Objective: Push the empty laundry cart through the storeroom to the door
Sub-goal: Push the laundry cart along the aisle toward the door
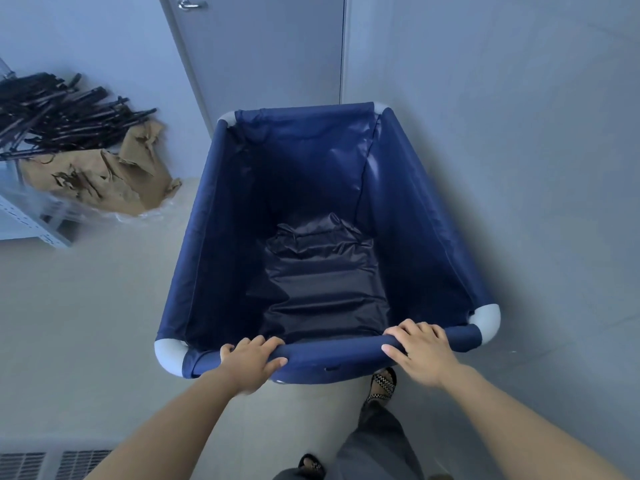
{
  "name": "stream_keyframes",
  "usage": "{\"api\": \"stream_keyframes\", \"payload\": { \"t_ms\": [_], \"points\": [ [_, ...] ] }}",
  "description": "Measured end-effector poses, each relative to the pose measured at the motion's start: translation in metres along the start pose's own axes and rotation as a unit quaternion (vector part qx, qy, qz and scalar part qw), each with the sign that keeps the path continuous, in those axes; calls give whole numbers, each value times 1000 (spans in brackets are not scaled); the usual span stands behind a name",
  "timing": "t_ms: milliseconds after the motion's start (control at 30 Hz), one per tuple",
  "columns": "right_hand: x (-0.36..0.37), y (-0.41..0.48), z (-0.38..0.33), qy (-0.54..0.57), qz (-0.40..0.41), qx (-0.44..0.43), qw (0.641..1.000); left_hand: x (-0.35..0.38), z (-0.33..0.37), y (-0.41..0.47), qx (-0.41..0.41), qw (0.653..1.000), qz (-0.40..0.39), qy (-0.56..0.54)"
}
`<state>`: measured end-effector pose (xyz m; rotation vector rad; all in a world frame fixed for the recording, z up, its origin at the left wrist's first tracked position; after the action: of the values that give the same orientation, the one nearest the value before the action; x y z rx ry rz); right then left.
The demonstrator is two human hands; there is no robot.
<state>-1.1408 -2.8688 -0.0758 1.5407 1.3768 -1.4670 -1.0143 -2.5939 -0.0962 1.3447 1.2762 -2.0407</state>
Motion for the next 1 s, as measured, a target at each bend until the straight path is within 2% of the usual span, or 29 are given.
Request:
{"api": "stream_keyframes", "payload": {
  "t_ms": [1000],
  "points": [
    [1, 5, 4, -18, -1, 7, 1000, -6, 2, -1, 8, 999, 30, -8]
  ]
}}
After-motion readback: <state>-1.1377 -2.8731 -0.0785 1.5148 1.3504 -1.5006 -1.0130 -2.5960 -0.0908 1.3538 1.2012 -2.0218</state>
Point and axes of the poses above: each hand's wrist, its own y-axis towards the middle knuckle, its own x-axis out of the palm, z = x × y, the point moved 10 cm from there along y, towards the middle knuckle, and after that the axes turned 7 degrees about z, right-handed, at the moved point
